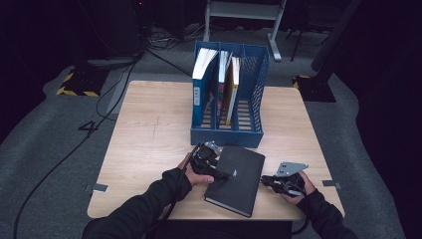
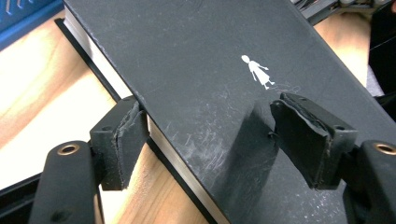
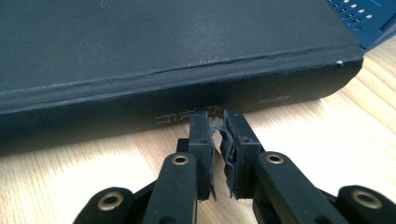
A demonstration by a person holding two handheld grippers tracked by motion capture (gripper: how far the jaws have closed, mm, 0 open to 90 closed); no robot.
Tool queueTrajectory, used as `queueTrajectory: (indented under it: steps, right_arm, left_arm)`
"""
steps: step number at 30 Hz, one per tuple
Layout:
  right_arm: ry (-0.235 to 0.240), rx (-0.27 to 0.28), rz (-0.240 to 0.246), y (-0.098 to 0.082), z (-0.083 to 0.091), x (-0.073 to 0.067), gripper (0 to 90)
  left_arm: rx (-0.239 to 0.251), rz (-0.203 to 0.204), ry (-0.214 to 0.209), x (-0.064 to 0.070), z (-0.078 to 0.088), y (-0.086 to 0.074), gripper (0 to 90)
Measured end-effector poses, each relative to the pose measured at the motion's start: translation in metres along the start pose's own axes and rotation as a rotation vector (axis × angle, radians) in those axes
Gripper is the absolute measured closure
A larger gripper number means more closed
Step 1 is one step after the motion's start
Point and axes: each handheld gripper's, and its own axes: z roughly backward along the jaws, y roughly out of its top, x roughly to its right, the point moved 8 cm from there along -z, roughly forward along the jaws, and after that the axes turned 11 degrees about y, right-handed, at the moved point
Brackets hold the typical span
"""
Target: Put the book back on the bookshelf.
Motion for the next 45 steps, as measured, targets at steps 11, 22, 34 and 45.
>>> queueTrajectory:
  steps: [11,22,34,45]
  right_arm:
    - [0.001,0.001,-0.002,0.000,0.000,0.000,82.2]
    - [-0.002,0.001,-0.003,0.000,0.000,0.001,81.9]
    - [-0.009,0.008,0.000,0.002,-0.002,0.001,80.9]
    - [-0.011,0.009,-0.009,0.003,0.000,0.002,80.0]
  left_arm:
    - [0.056,0.014,-0.030,0.000,0.006,0.005,25.9]
    - [0.112,0.064,-0.083,-0.006,0.004,0.007,27.7]
    - [0.084,0.037,-0.244,0.019,-0.005,0.013,35.6]
    - [0.047,-0.024,-0.248,0.017,-0.001,0.015,36.6]
